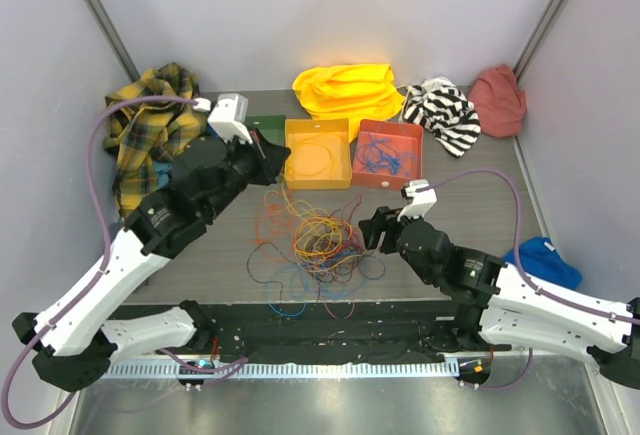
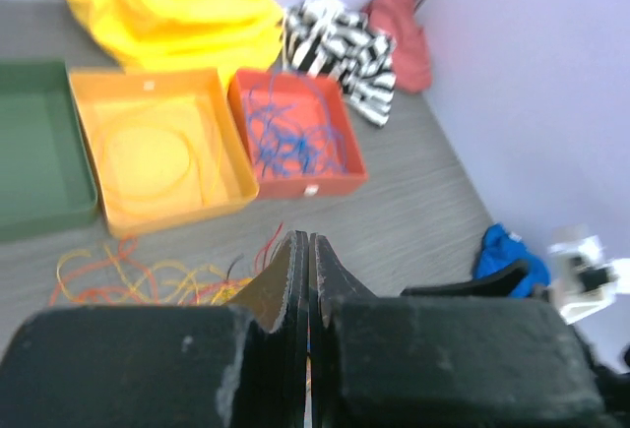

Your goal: Untangle the cables

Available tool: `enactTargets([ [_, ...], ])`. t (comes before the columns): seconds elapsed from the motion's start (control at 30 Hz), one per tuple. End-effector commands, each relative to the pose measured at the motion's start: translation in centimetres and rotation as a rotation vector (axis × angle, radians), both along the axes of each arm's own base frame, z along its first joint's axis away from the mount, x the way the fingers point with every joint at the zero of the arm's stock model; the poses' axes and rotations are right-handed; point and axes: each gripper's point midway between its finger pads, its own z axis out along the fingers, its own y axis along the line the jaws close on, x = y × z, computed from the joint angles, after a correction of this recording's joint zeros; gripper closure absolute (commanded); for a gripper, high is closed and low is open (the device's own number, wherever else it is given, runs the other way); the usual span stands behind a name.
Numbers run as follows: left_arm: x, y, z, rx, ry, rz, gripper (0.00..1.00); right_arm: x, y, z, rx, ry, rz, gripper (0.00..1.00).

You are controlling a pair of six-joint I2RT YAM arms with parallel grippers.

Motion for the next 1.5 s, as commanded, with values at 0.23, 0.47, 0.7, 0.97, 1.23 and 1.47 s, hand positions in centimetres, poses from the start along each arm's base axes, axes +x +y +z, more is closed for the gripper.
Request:
enactTargets([
  [0.23,0.1,0.0,7.1,-0.014,-0.146,-0.024,1.00,-1.9,8.1,5.0,0.152,-0.059,0.343,0.34],
  [0.47,0.2,-0.2,6.5,-0.012,-0.130,-0.028,1.00,-1.4,12.2,4.5,0.095,-0.089,0.422,0.31],
  [0.7,-0.1,-0.3,6.4,-0.016,-0.119,-0.041,1.00,0.7,14.1,1.7,-0.029,-0.090,0.393,0.30],
  [0.97,-0.7,-0.2,6.4,-0.031,-0.108,-0.055,1.00,5.0,13.5,-2.8,-0.233,-0.066,0.214,0.54],
  [1.23,-1.8,2.2,4.5,-0.031,-0.095,0.000,1.00,6.7,9.6,11.4,-0.120,-0.290,0.065,0.99],
  [1.47,-3.3,3.4,0.2,-0.059,-0.047,0.008,0.50,7.0,8.7,21.7,-0.153,-0.391,0.054,0.99],
])
